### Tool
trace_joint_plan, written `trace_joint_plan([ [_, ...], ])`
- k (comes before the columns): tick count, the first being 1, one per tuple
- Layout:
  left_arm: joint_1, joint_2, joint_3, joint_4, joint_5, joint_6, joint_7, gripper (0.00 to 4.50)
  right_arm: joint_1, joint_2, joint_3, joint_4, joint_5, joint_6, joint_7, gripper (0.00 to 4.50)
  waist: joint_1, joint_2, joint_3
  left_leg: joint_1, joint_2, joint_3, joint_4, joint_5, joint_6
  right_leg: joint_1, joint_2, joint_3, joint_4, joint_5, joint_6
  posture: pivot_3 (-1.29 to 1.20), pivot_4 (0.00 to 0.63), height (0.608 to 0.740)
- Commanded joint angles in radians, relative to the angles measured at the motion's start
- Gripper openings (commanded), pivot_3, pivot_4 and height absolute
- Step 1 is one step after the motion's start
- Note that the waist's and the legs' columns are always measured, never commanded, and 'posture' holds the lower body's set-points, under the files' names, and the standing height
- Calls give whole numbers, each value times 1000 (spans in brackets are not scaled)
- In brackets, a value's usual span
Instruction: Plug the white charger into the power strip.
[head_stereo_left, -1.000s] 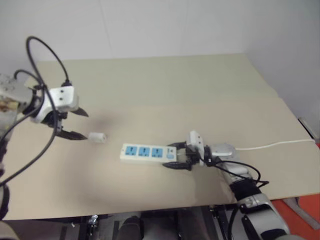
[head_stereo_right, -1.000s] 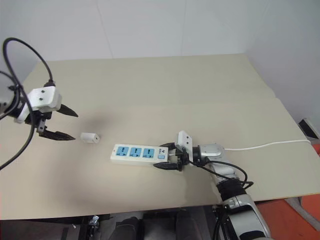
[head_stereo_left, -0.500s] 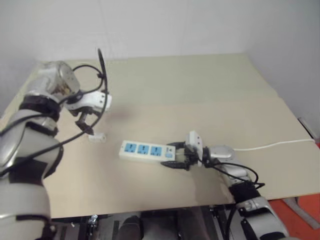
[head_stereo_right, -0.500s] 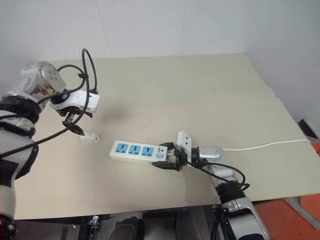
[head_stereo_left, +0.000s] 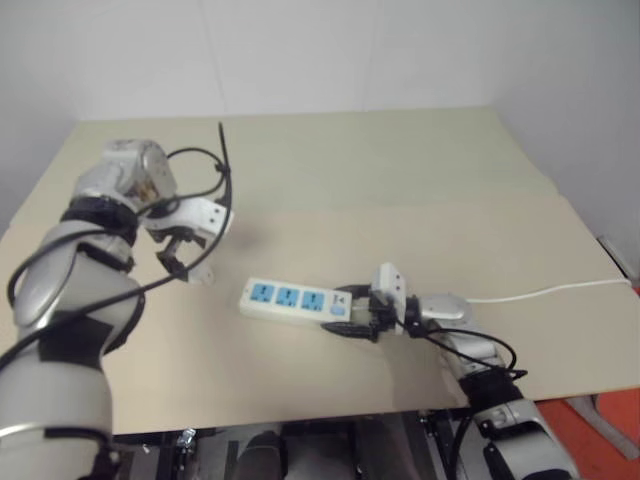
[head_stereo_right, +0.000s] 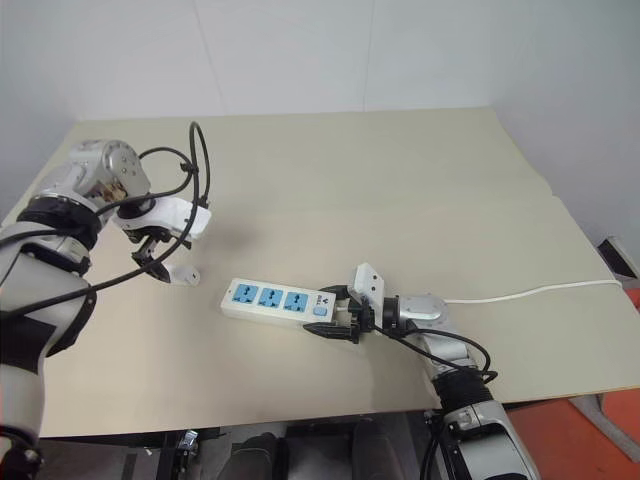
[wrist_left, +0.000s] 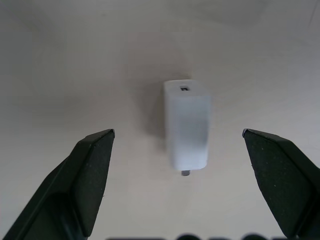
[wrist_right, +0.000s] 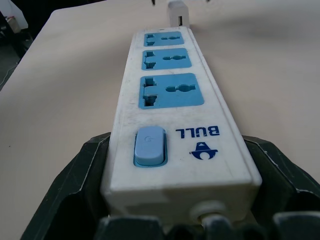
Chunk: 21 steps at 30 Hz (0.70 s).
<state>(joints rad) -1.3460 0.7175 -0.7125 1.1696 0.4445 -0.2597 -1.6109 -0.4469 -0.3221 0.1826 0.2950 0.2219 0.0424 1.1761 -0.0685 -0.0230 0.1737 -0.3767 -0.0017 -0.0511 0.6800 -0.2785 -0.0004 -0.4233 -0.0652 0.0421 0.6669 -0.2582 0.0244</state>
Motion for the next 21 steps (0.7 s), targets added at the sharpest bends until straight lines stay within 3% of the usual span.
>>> trace_joint_plan([
  [1,16,5,10,-47,20,14,-3,4500,14,3,-3,-16,15,12,-14,3431,0,0,0,0,0,0,0,0,0,0,0,0,0,0,0,0,150,740],
  [21,142,-15,83,-206,76,82,70,4500,43,-10,2,-56,25,24,-25,3431,8,-1,-1,1,0,0,1,0,0,1,0,0,1,0,0,0,150,740],
])
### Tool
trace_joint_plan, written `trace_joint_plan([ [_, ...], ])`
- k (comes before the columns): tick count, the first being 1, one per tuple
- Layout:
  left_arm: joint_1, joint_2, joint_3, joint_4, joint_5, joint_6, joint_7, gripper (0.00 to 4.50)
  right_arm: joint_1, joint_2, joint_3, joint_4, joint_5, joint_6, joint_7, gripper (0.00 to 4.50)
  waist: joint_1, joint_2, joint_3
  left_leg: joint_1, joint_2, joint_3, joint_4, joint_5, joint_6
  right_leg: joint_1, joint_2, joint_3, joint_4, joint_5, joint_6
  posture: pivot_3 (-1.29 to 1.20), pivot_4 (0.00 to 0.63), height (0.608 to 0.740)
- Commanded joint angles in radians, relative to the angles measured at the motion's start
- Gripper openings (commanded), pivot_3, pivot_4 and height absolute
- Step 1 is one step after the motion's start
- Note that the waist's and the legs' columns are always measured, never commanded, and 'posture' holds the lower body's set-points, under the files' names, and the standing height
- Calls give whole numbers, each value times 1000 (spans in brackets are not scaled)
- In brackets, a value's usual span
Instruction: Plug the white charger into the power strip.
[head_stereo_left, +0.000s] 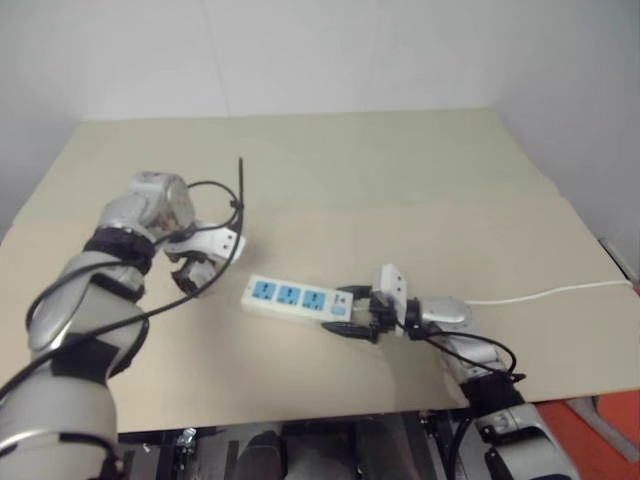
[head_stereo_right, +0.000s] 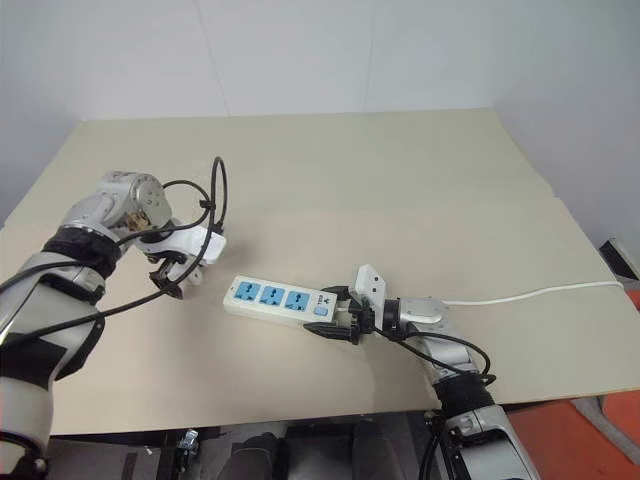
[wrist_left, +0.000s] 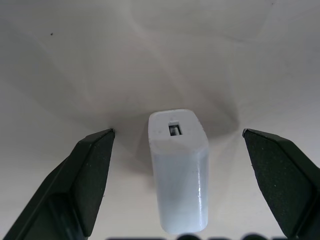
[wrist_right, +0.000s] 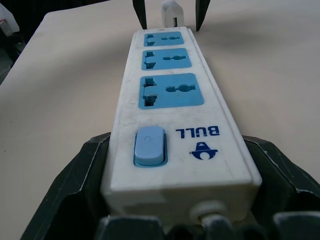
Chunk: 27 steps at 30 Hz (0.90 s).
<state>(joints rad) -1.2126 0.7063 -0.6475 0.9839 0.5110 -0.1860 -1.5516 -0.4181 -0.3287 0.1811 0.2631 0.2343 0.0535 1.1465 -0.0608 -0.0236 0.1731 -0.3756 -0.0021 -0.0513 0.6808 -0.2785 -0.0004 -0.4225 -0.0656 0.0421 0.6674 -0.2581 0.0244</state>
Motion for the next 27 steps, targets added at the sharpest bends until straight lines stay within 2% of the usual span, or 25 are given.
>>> trace_joint_plan([
  [1,12,-5,19,-24,11,9,14,4500,15,-4,5,-25,14,13,4,3431,1,0,0,0,0,0,0,0,0,0,0,0,0,0,0,0,150,740],
  [5,23,-6,24,-45,14,9,25,4500,15,-3,7,-27,16,15,-1,3431,3,0,0,0,0,0,0,0,0,0,0,0,0,0,0,0,150,740],
  [6,25,-6,26,-48,15,8,31,4089,15,-2,7,-27,16,15,-1,3431,3,0,0,0,0,0,0,0,0,0,0,0,1,0,0,0,150,740],
  [16,44,-2,40,-87,12,17,30,1125,14,-1,5,-18,15,8,-7,3431,3,0,0,0,0,0,0,0,0,0,0,0,3,0,0,0,150,740],
  [20,45,8,56,-99,1,11,15,1034,10,-2,1,-6,13,0,-11,3431,2,0,0,0,0,0,1,0,0,0,0,0,3,0,0,0,150,740],
  [27,30,11,197,-205,-161,10,-20,1034,18,-4,2,-5,10,-12,-11,3431,3,0,0,-1,0,0,2,0,0,-1,0,0,3,0,0,0,150,740],
])
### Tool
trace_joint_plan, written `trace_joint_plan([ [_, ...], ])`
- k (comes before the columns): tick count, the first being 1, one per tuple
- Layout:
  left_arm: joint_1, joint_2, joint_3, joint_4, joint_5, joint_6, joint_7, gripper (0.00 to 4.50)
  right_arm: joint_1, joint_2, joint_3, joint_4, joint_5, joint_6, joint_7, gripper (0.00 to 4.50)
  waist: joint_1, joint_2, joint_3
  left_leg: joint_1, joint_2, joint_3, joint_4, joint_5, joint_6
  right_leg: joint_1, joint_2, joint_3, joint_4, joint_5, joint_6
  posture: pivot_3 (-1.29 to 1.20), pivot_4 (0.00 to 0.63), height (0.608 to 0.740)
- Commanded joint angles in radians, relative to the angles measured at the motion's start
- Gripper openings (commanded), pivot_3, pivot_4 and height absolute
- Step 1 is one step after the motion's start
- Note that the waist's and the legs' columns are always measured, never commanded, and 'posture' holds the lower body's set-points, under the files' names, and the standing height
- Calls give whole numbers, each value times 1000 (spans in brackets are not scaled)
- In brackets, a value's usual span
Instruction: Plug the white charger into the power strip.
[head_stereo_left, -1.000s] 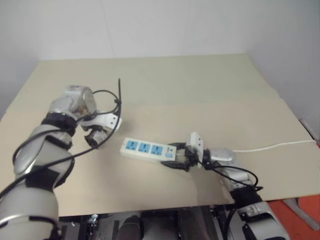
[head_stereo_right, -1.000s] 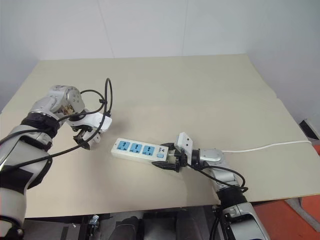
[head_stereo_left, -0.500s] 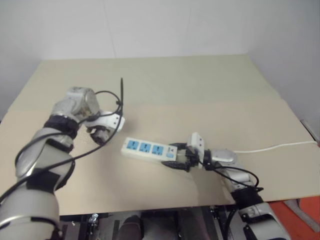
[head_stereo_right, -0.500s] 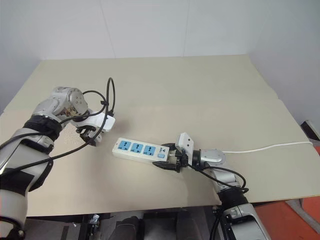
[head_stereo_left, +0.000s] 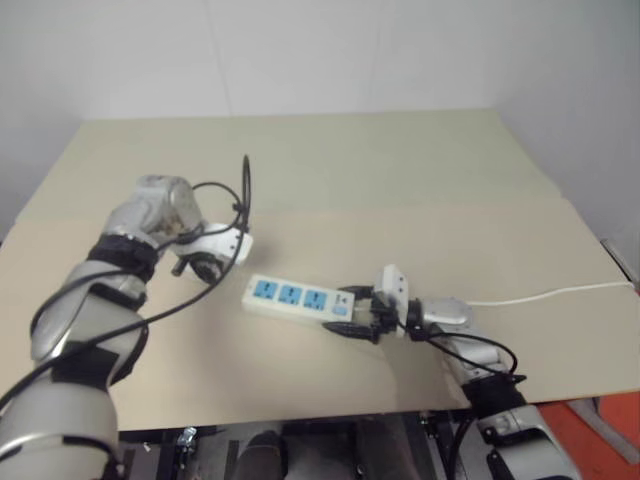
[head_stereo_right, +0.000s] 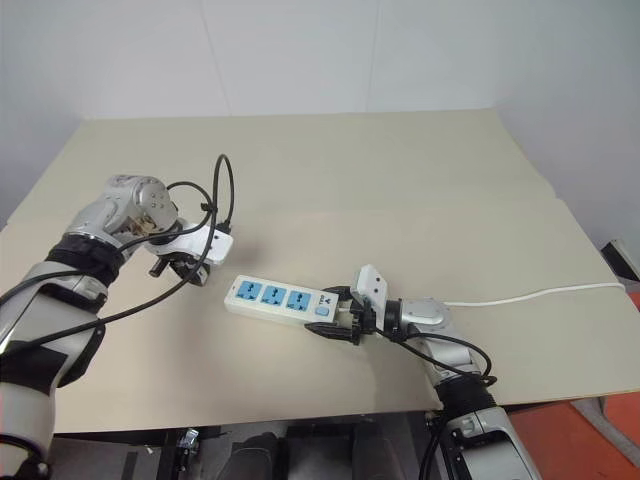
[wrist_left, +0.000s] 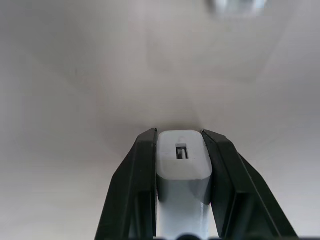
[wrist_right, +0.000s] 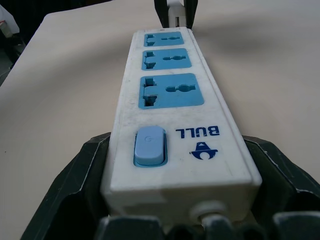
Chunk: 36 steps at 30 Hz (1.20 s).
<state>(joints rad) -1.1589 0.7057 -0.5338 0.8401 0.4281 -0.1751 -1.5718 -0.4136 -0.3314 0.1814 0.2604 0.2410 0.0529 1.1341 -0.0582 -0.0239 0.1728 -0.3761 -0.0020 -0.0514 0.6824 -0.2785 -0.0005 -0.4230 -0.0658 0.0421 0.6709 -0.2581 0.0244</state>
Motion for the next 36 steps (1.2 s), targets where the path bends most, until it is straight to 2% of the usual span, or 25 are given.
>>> trace_joint_plan([
  [1,-29,0,128,-73,-129,21,7,1034,9,-2,4,7,-1,-19,4,3431,0,0,0,0,0,0,0,0,0,0,0,0,0,0,0,0,150,740],
  [6,-21,-73,346,-148,-372,87,83,1034,-23,5,8,59,-9,-65,24,3431,0,0,0,0,0,0,1,0,0,0,0,0,0,0,0,0,150,740],
  [9,66,-153,503,-297,-570,178,174,1034,-47,10,16,104,-11,-91,54,3431,-5,-1,0,1,0,-1,2,0,0,0,-1,0,2,0,0,0,150,740],
  [17,318,-264,592,-752,-833,467,355,1034,-78,26,37,213,-17,-119,129,3431,-10,-3,-3,4,0,-4,3,0,0,1,-3,3,7,0,1,0,150,740],
  [25,419,-269,596,-932,-931,581,465,1034,-113,62,30,393,-44,-226,197,3431,-12,-7,-7,10,1,-4,4,0,-1,5,-2,5,5,1,1,0,150,740],
  [30,442,-251,596,-962,-946,593,491,1034,-107,63,42,437,-58,-362,250,3431,-11,-7,-7,26,1,-4,-1,0,-1,22,-1,5,-2,1,1,0,150,740],
  [36,449,-229,590,-971,-966,597,503,1034,-104,41,67,456,-90,-397,284,3431,-10,-7,-7,24,1,-4,-3,0,-1,22,-2,4,-6,1,1,0,150,740],
])
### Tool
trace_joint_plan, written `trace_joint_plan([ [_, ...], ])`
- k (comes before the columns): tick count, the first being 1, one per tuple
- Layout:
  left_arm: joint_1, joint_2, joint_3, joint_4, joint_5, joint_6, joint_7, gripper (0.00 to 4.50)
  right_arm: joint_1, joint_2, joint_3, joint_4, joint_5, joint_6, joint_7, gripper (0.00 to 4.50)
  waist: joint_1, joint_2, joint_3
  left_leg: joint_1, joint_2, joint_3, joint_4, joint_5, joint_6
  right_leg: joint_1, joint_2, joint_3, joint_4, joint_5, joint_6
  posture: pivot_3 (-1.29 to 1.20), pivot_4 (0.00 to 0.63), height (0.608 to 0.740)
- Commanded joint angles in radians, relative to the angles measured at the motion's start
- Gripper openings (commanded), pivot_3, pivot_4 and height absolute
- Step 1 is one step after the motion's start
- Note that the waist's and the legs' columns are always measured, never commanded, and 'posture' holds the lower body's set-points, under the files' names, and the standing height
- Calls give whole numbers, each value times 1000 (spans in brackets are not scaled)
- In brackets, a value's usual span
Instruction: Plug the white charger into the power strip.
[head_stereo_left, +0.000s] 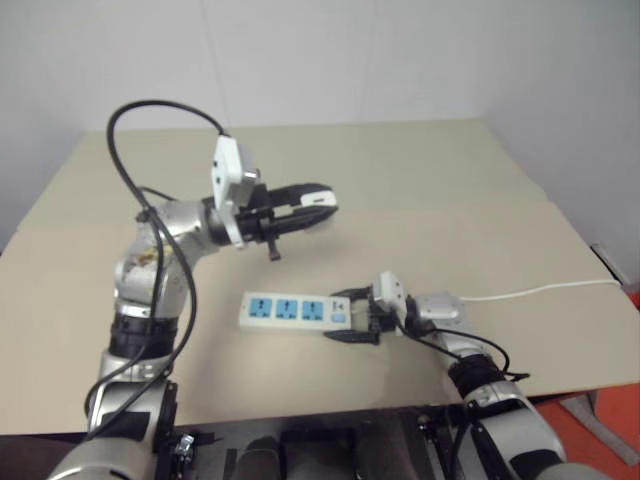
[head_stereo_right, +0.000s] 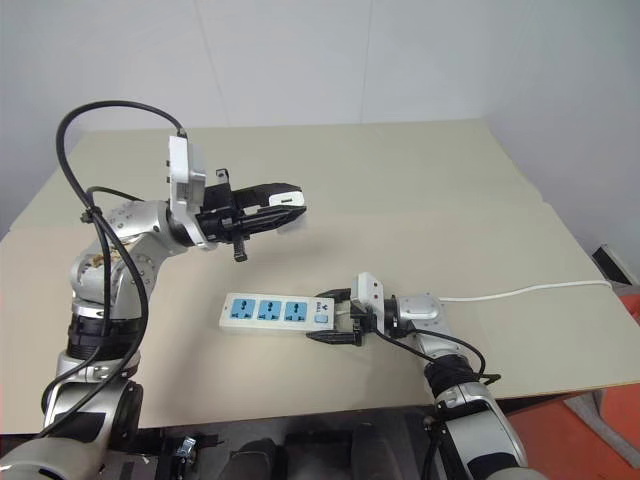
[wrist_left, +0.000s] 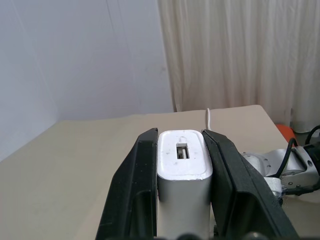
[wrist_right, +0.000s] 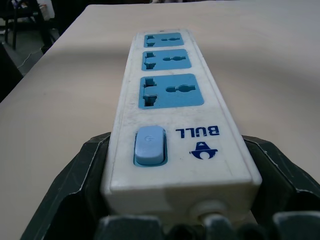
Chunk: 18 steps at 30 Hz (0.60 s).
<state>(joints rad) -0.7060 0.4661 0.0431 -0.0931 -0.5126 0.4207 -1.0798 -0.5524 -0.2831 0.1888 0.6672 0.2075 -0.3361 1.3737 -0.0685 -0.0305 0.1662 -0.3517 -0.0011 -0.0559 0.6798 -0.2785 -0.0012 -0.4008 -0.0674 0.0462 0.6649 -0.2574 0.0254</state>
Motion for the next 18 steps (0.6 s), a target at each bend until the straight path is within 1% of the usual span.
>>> trace_joint_plan([
  [1,-3,11,12,-40,-28,3,14,1034,35,-11,65,47,-58,-3,57,3431,1,0,0,-1,0,0,0,0,0,0,0,0,0,0,0,0,150,740],
  [8,5,18,7,-47,-69,28,-5,1034,6,-10,64,42,-40,113,92,3431,3,0,0,-1,0,0,-1,0,0,-1,-1,0,-1,0,0,0,150,740],
  [12,35,37,25,-68,-143,68,-58,1034,0,-6,65,45,-49,109,88,3431,1,0,0,-1,0,0,-1,0,0,-1,-1,0,-1,0,0,0,150,740],
  [15,57,36,50,-75,-208,102,-57,1034,-3,-6,65,46,-49,115,86,3431,1,0,0,-1,0,0,-1,0,0,-1,-1,0,-1,0,0,0,150,740],
  [18,92,73,34,-70,-221,119,-105,1034,-4,-7,66,50,-54,119,82,3431,0,0,0,-1,0,0,-1,0,0,-1,-1,0,-1,0,0,0,150,740],
])
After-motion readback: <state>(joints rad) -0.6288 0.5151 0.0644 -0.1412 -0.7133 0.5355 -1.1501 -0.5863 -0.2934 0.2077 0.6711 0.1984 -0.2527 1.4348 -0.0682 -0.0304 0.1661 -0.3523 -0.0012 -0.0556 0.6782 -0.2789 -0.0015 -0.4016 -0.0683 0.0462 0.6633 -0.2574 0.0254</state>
